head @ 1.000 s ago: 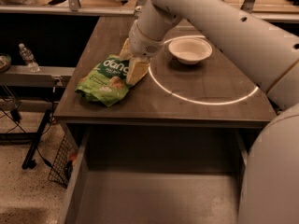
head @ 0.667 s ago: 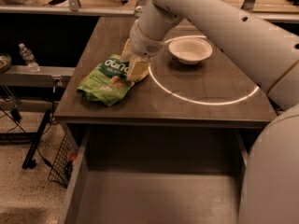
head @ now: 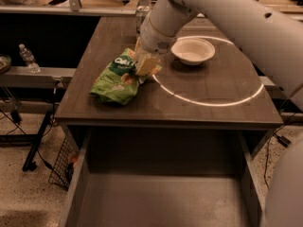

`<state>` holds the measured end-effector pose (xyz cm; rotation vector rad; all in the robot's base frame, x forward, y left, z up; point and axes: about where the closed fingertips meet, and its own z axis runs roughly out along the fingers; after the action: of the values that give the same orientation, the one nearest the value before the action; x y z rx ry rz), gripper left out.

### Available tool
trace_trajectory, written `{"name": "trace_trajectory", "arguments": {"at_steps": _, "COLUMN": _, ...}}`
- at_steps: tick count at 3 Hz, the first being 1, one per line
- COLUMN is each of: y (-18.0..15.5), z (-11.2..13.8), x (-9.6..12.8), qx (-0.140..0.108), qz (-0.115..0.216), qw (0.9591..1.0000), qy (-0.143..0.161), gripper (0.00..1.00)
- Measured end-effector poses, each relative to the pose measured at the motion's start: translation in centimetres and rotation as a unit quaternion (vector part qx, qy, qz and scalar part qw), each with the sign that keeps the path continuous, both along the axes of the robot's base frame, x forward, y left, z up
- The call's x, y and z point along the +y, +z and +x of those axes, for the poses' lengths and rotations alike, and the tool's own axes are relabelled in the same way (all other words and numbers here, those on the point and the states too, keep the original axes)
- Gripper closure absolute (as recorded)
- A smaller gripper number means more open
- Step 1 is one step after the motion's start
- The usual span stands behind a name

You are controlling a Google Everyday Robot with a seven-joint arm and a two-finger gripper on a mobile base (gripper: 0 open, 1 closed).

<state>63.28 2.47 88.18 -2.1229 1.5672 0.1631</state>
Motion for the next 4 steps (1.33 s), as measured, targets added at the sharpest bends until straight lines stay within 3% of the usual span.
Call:
{"name": "trace_trajectory", "arguments": {"at_steps": 2, "y": 6.1, "z": -3.4, "x": -7.5, "qx": -0.024, "qz": 0.018, "qw": 0.9980, "qy": -0.056, "gripper": 1.00}}
{"name": "trace_trajectory", "arguments": {"at_steps": 3, "y": 6.3, "z": -6.2, "x": -11.3, "qx": -0.009, "qz": 0.030, "qw": 0.9940, "qy": -0.105, "gripper": 1.00}}
{"name": "trace_trajectory", "arguments": {"at_steps": 4, "y": 3.8, "z": -10.6, "x": -14.7, "qx": 0.032, "qz": 0.039, "qw": 0.9863, "qy": -0.157, "gripper": 1.00}}
